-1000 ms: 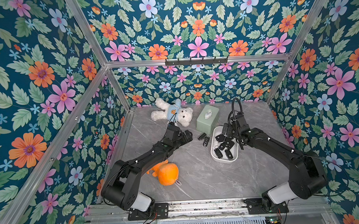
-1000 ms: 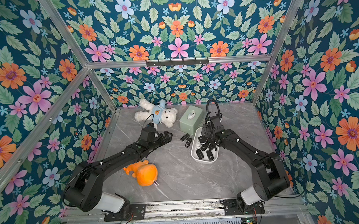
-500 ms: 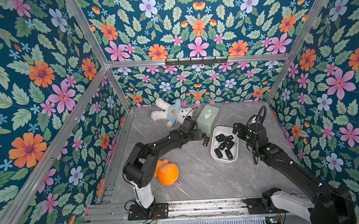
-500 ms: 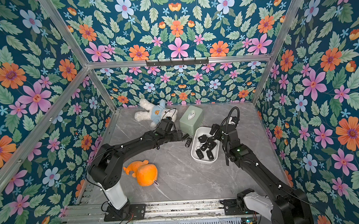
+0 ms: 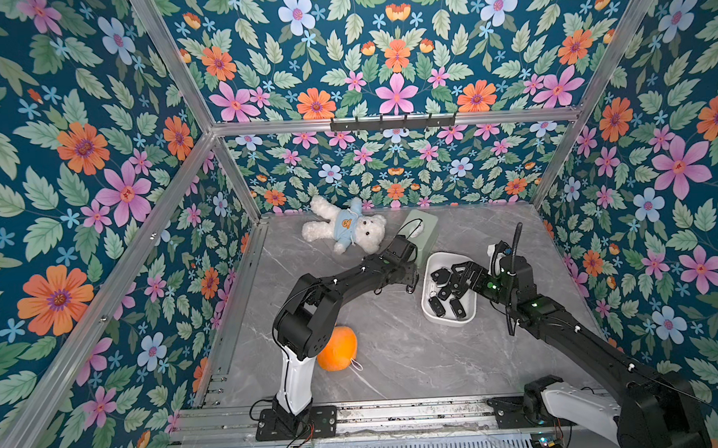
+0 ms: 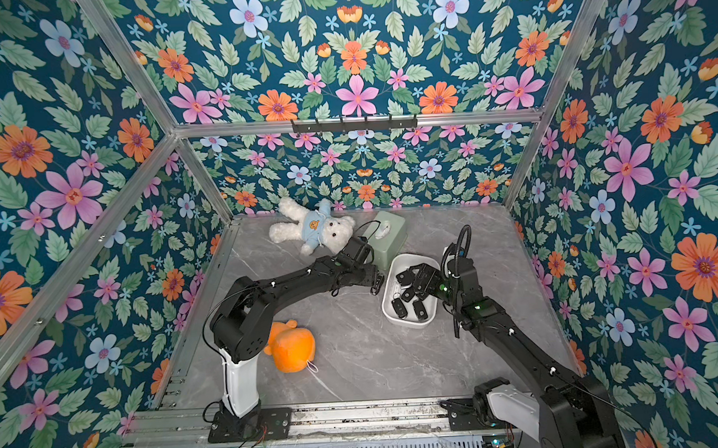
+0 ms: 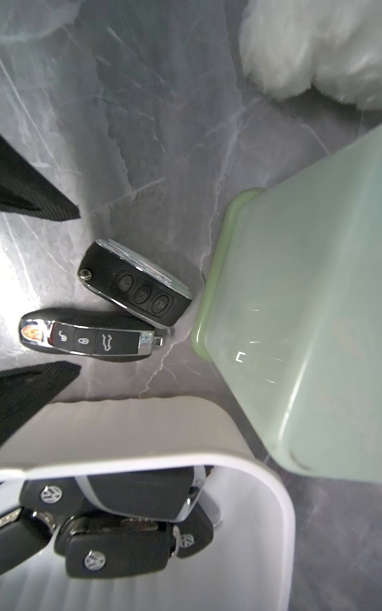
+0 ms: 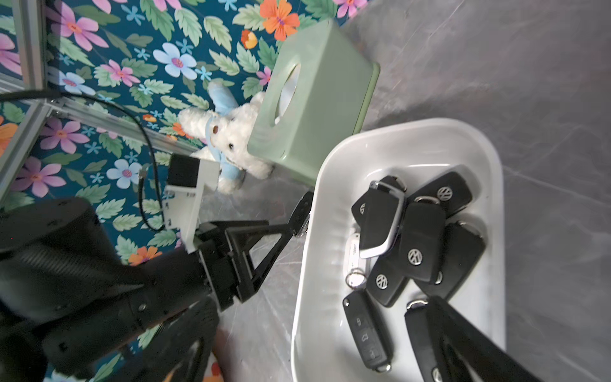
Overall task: Place the car key into the storage box
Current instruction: Place the car key in the storage box, then pick up the car key from the center of the board.
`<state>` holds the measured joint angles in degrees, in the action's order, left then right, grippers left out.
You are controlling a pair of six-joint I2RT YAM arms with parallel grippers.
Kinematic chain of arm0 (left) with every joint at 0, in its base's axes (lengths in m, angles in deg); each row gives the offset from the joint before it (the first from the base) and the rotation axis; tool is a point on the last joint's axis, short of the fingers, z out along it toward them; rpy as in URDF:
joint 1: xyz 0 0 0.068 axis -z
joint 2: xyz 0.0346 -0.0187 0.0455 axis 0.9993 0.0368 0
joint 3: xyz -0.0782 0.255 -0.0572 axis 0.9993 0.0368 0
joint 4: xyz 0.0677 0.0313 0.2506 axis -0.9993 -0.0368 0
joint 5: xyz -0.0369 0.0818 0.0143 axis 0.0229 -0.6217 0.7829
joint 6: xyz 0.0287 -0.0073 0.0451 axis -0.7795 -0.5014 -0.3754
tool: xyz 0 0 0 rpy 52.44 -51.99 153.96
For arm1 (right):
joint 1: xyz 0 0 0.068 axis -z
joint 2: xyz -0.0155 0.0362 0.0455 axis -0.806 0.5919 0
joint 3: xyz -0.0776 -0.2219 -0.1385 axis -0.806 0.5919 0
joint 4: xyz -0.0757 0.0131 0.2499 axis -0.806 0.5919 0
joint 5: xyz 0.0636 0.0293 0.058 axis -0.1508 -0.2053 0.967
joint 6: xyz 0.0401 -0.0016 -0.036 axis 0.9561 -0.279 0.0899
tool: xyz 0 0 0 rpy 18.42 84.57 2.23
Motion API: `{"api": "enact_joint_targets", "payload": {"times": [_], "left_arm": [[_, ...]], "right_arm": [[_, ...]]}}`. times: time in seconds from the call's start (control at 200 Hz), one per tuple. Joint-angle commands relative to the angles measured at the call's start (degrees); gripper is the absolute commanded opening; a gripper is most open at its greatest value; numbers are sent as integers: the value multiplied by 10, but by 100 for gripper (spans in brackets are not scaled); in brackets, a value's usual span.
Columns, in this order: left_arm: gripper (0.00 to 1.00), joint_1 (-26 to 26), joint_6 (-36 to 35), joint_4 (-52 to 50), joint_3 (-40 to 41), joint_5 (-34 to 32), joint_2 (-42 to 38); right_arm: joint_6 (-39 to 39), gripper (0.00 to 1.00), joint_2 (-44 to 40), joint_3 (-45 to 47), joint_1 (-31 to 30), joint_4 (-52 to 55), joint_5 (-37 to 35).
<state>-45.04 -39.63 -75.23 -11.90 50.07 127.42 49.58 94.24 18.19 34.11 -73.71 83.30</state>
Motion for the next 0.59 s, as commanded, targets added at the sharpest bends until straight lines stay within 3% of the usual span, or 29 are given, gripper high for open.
{"api": "enact_joint_targets", "payload": {"times": [0.0,0.59], "left_arm": [[68,2,-9,-21,-15,-1,11],[59,26,-41,-65,-92,-6,81]], "right_arm": [[12,99,-1,4,-1,-36,50],[9,99,-5,6,0,-34,42]]}}
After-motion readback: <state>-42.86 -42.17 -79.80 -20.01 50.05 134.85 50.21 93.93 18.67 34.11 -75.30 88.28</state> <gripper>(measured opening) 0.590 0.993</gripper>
